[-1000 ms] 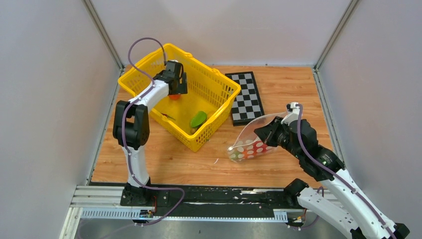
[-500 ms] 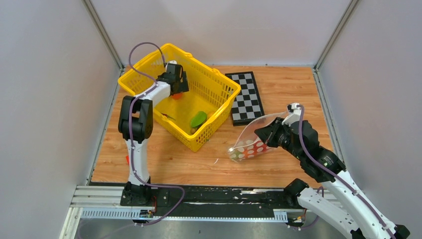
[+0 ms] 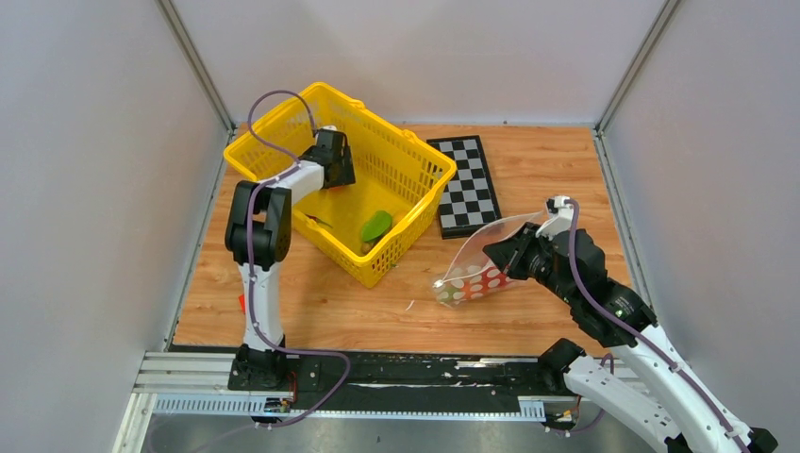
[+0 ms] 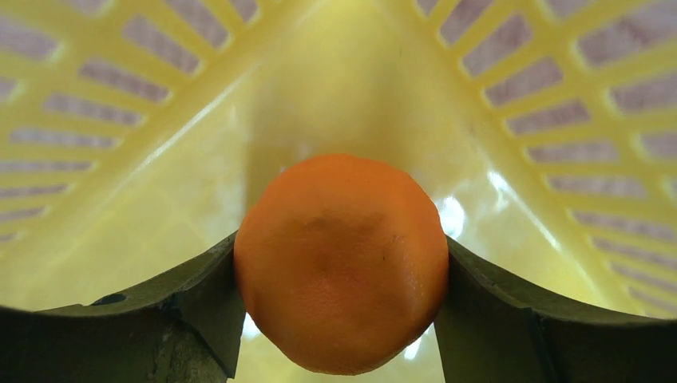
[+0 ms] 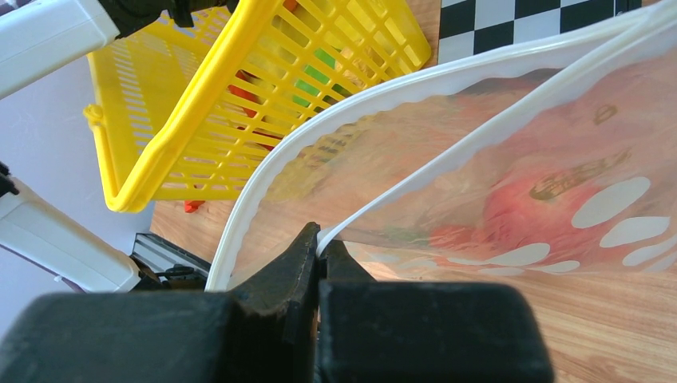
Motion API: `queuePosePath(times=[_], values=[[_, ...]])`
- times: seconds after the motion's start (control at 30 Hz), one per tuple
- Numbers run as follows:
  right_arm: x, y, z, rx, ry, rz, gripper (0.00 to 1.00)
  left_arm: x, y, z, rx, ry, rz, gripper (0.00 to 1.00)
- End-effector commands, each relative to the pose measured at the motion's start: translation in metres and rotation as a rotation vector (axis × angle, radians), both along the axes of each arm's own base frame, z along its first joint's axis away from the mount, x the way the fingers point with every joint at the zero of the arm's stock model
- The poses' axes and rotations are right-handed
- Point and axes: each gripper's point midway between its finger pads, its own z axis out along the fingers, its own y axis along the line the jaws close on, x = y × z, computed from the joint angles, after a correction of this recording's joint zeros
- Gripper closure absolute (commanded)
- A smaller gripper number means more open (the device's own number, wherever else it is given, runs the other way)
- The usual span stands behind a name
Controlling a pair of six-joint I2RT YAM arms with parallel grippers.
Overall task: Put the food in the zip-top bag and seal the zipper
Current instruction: Pick up the fake fruit from the bin, then place the fake fruit in the zipper food storage bag.
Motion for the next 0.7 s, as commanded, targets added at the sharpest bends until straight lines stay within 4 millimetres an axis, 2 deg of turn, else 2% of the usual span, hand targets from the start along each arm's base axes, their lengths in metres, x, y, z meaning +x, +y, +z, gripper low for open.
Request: queuePosePath(times=[0.0,0.07,0.27,0.33,0.47,0.57,0.67], values=[[0.002,0.004,0.012,0.049,-0.035,0.002,1.00,-0.004,-0.004,0.064,-0.073,-0.138,-0.027,0.52],[0.002,0.006,0.010,0.049,-0.029,0.007,1.00,-0.010,-0.009,0.078,-0.101,-0.166,-0.054,0.57],[0.003,0.008,0.008,0.048,-0.022,0.016,1.00,-0.028,-0.020,0.102,-0.154,-0.199,-0.131,0.59],[0.003,0.009,0.008,0.048,-0.021,0.020,1.00,-0.033,-0.020,0.106,-0.148,-0.206,-0.152,0.60],[0.001,0.011,0.008,0.051,-0.018,0.034,1.00,-0.040,-0.011,0.100,-0.102,-0.173,-0.142,0.65],[0.001,0.011,0.007,0.051,-0.015,0.033,1.00,-0.046,-0.026,0.106,-0.167,-0.186,-0.211,0.65],[0.000,0.011,0.006,0.050,-0.012,0.036,1.00,-0.054,-0.044,0.124,-0.241,-0.236,-0.300,0.65]])
